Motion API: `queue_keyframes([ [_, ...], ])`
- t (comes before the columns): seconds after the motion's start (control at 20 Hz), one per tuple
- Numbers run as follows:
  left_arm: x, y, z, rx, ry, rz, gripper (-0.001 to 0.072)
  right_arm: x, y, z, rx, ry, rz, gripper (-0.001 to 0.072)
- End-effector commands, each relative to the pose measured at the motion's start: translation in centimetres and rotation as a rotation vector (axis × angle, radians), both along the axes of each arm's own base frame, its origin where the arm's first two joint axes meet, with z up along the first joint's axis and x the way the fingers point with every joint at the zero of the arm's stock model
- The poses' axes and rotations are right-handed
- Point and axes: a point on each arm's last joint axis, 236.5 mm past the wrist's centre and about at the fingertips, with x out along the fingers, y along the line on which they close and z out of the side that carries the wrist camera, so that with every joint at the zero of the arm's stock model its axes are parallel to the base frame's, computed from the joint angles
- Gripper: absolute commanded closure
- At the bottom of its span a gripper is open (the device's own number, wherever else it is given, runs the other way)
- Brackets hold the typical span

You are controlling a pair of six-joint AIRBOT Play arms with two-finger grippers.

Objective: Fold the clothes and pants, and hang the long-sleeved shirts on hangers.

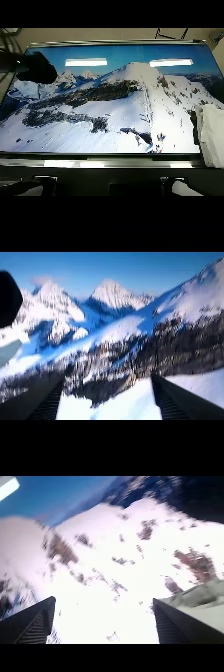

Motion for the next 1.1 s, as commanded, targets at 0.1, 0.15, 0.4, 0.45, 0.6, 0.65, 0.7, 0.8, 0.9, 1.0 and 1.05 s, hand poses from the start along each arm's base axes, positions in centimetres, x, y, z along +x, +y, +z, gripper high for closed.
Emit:
queue_keyframes([
  [0.1, -9.8, -0.6, -16.7, 0.046, 0.694, -0.052, 0.0003, -3.0, 19.4, -14.3, 0.081, 0.522, 0.442, 0.0030],
  [0.15, -9.8, -1.2, -17.1, 0.026, 0.638, -0.045, 0.0002, -4.1, 20.9, -16.1, 0.074, 0.579, 0.479, 0.0030],
  [0.4, -10.2, -1.8, -17.0, -0.006, 0.481, -0.018, 0.0001, -5.7, 23.7, -19.3, 0.035, 0.655, 0.513, 0.0030],
  [0.45, -10.2, -1.8, -17.1, -0.007, 0.483, -0.018, 0.0001, -5.6, 23.7, -19.2, 0.043, 0.650, 0.508, 0.0030],
  [0.6, -10.2, -1.9, -17.1, -0.007, 0.484, -0.020, 0.0001, -5.6, 23.7, -19.2, 0.043, 0.650, 0.509, 0.0030],
  [0.65, -10.2, -1.9, -17.1, -0.007, 0.484, -0.019, 0.0001, -5.6, 23.7, -19.2, 0.043, 0.650, 0.509, 0.0030],
  [0.7, -10.2, -1.9, -17.1, -0.007, 0.484, -0.020, 0.0001, -5.6, 23.7, -19.2, 0.043, 0.649, 0.509, 0.0030],
  [0.8, -10.2, -1.9, -17.1, -0.007, 0.484, -0.020, 0.0001, -5.6, 23.7, -19.2, 0.043, 0.650, 0.509, 0.0030],
  [0.9, -10.2, -1.9, -17.1, -0.007, 0.484, -0.020, 0.0001, -5.6, 23.7, -19.2, 0.043, 0.650, 0.509, 0.0030],
  [1.0, -10.2, -1.9, -17.1, -0.007, 0.484, -0.020, 0.0001, -5.6, 23.7, -19.2, 0.043, 0.650, 0.508, 0.0030],
  [1.05, -10.2, -1.9, -17.1, -0.007, 0.484, -0.020, 0.0001, -5.6, 23.7, -19.2, 0.043, 0.650, 0.509, 0.0030],
])
